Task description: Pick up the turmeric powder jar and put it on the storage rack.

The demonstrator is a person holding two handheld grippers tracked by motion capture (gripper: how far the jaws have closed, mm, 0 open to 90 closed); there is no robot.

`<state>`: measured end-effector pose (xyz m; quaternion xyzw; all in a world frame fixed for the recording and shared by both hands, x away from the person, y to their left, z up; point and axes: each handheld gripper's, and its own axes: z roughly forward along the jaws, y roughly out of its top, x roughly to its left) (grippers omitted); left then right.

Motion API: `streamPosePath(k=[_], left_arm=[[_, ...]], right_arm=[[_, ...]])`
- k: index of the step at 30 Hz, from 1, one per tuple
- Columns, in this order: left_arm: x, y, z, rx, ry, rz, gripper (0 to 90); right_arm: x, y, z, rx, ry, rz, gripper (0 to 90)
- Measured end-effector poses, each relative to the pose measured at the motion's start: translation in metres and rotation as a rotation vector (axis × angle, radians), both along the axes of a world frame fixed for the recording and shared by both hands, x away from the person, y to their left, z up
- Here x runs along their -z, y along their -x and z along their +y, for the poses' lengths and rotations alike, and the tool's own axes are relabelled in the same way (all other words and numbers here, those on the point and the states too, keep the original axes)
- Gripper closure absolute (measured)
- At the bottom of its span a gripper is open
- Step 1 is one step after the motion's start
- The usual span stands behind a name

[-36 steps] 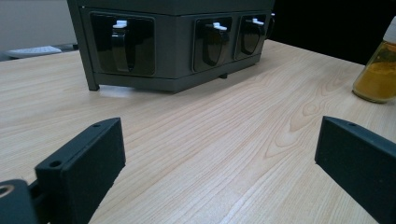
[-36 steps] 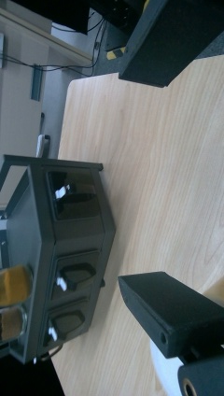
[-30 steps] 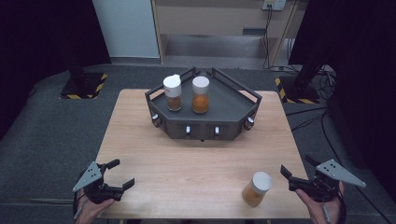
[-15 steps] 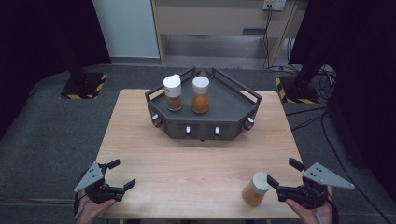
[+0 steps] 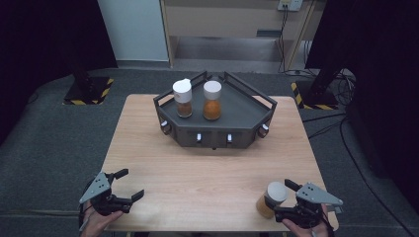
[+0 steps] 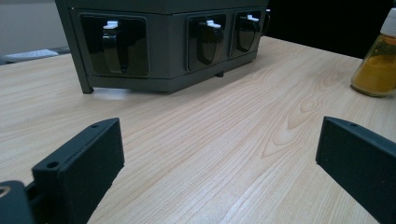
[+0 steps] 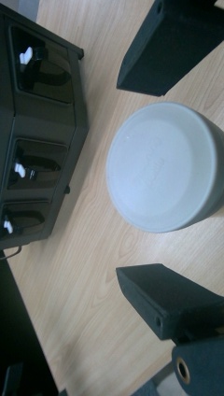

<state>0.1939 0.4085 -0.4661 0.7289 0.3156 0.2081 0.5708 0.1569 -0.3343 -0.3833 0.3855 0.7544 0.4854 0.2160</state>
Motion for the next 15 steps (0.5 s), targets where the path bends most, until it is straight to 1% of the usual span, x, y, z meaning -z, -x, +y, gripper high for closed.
streamPosePath(k=[4, 6, 9, 11, 12, 13, 15], left_arm=[[0.000, 0.000, 0.000, 0.001, -0.003, 0.002, 0.0], [0.000, 0.000, 0.000, 0.001, 0.000, 0.004, 0.0], [0.000, 0.000, 0.000, 0.003, -0.001, 0.004, 0.0], [0.000, 0.000, 0.000, 0.003, -0.002, 0.004, 0.0], [0.000, 0.000, 0.000, 0.003, -0.002, 0.004, 0.0], [0.000, 0.000, 0.000, 0.002, -0.002, 0.004, 0.0], [0.000, 0.000, 0.000, 0.002, -0.002, 0.004, 0.0]], right_arm=[[0.006, -0.001, 0.004, 0.005, 0.015, 0.005, 13.2], [0.010, -0.001, 0.004, 0.010, 0.009, 0.012, 15.7], [0.015, -0.002, 0.002, 0.010, 0.007, 0.011, 23.7], [0.018, -0.001, 0.003, 0.008, 0.014, 0.005, 30.6], [0.018, -0.001, 0.003, 0.008, 0.014, 0.005, 30.6], [0.020, 0.001, 0.003, 0.016, 0.019, -0.007, 33.1], [0.019, 0.002, 0.005, 0.018, 0.031, -0.012, 33.3]])
